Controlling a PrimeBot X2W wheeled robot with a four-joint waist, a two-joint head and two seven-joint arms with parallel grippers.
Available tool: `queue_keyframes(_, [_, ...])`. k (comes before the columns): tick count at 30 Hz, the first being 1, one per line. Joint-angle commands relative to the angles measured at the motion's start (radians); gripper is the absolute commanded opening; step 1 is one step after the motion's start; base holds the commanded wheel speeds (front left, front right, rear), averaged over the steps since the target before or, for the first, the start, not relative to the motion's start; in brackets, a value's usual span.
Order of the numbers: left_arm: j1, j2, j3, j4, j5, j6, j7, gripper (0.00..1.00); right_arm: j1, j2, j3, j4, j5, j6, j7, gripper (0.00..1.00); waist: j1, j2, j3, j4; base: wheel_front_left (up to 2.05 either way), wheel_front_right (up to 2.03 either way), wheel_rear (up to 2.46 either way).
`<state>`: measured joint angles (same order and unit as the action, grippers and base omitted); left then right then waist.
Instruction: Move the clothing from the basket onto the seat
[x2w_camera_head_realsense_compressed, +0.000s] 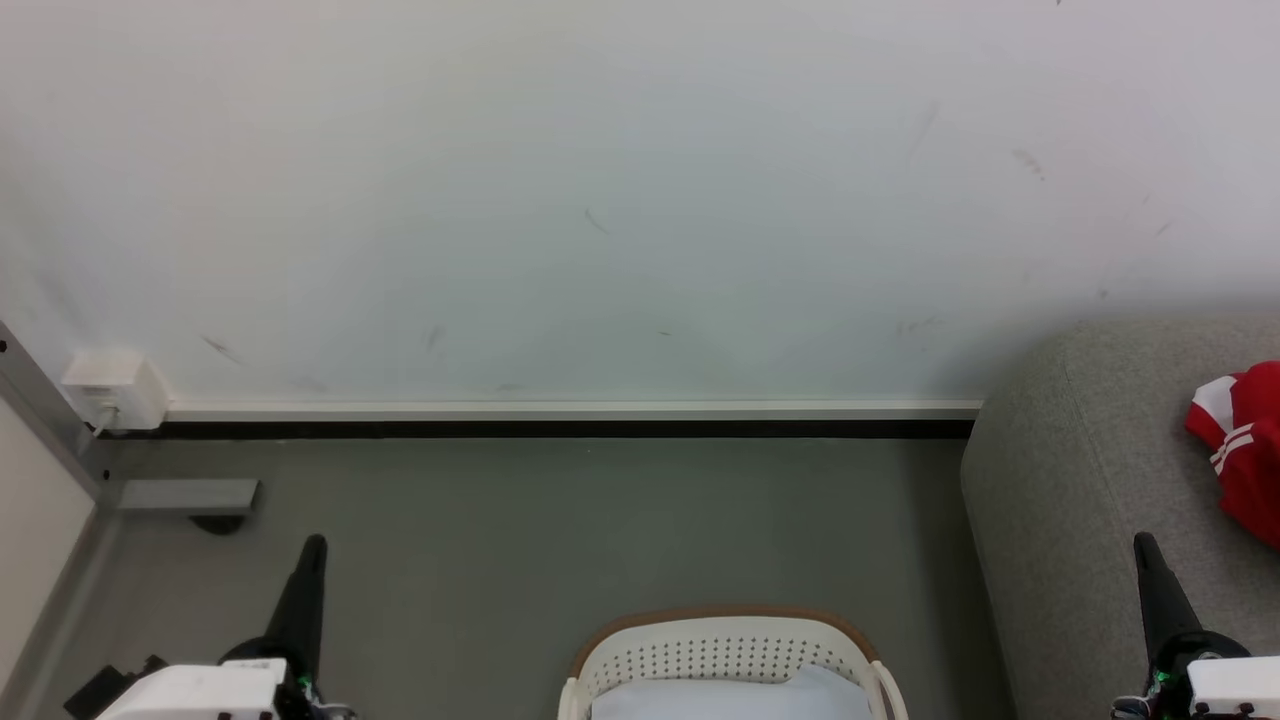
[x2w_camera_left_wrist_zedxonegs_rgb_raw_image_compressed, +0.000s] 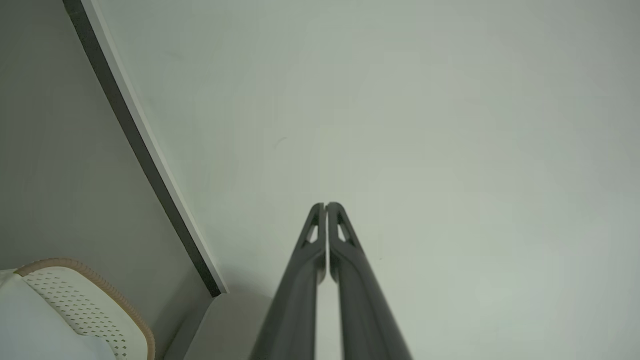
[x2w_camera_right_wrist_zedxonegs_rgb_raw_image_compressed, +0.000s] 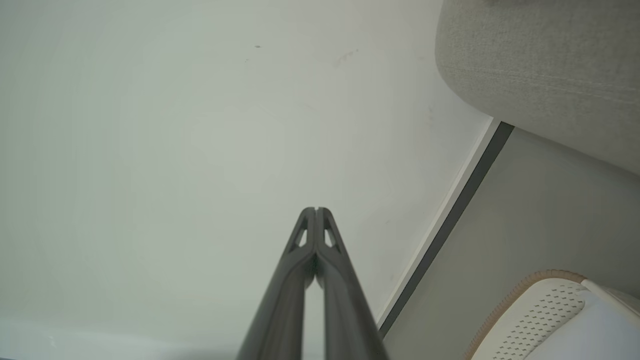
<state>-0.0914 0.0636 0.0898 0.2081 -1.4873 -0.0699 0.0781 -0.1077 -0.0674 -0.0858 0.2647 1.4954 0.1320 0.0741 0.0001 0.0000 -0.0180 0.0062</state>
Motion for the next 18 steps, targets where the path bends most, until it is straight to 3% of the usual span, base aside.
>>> queue_keyframes(1, [-0.012,-0.003,0.008,-0.008,-0.027,-0.005,0.007,0.0,-0.017,-0.001,-0.007,-0.006,0.019,-0.002,0.007,0.0,-0.0001,0.0,0.001,-0.001,0.0,0.0,0.0])
queue_keyframes(18, [-0.02,-0.013,0.029,-0.015,-0.123,-0.013,0.038,0.0,-0.022,0.012,-0.026,-0.009,0.12,-0.002,0.038,0.0,-0.0001,0.0,0.015,-0.006,0.0,0.0,0.0])
